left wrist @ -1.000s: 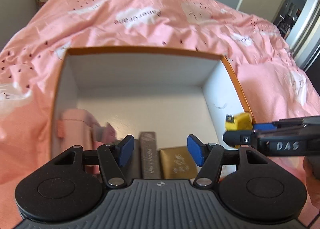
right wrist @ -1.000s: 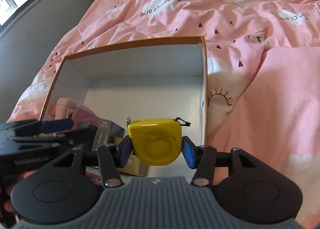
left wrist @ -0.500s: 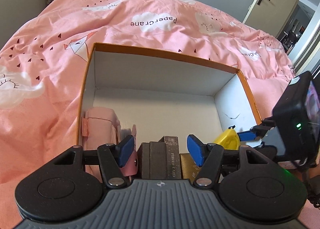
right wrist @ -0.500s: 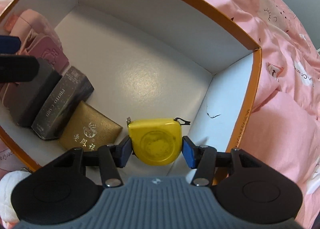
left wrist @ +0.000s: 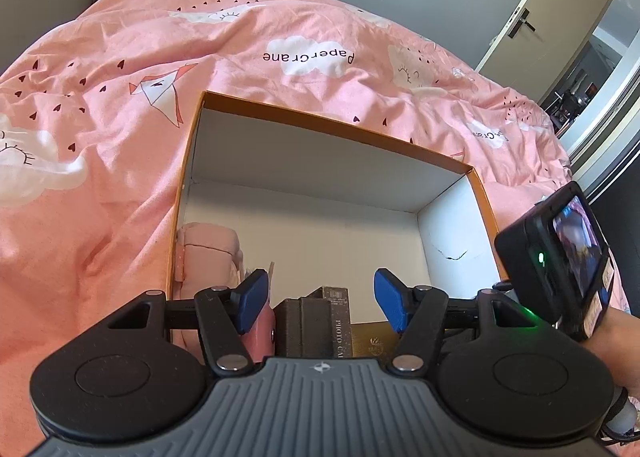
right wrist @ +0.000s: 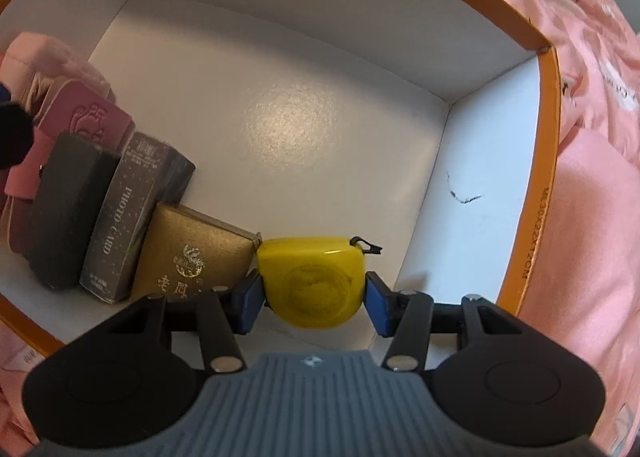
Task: Organize objects
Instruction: 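Open the left tool beside the boxes while the right tool lowers the tape measure and opens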
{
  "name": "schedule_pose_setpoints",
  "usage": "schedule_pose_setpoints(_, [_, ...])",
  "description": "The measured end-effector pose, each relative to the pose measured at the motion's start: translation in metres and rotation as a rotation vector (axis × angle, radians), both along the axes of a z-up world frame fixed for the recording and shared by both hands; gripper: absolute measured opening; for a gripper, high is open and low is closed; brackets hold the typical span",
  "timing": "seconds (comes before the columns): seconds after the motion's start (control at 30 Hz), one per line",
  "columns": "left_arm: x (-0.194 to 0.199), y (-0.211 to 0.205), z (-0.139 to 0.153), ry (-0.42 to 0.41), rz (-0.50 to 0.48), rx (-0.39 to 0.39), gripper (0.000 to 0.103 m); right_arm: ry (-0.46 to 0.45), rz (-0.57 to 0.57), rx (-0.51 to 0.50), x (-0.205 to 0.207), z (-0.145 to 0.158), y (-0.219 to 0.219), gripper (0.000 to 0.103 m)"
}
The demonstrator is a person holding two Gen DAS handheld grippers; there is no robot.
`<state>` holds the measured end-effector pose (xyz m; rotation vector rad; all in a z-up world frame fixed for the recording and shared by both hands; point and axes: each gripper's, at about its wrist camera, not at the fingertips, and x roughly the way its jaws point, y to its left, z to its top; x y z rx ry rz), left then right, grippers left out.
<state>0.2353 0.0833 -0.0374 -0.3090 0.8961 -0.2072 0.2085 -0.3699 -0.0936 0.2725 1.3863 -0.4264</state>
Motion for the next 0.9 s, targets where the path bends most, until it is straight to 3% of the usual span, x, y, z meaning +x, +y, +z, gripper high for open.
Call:
schedule_pose_setpoints(0.2, [-0.001, 0.003, -0.001, -0.003, 0.005, -0.024, 0.071, -0.006, -0.188, 0.193, -0.009, -0.007, -0.030, 0.055])
schedule_pose_setpoints(0.53, [-0.003, 0.001, -0.002, 0.001, 0.002, -0.018, 0.071, 0.046, -0.228, 0.291, -0.019, -0.026, -0.047, 0.056])
schedule_pose_setpoints(0.73, [-0.003, -0.003, -0.002, 0.003, -0.006, -0.012, 0.071, 0.030, -0.185, 0.273, -0.023, -0.011, -0.056, 0.058])
schedule_pose_setpoints(0.83, [-0.003, -0.005, -0.001, -0.004, -0.008, -0.012, 0.071, 0.014, -0.112, 0.219, -0.022, 0.001, -0.057, 0.049])
schedule_pose_setpoints(0.9, [-0.003, -0.006, -0.001, -0.005, -0.009, -0.010, 0.072, 0.017, -0.029, 0.147, -0.021, 0.007, -0.055, 0.032])
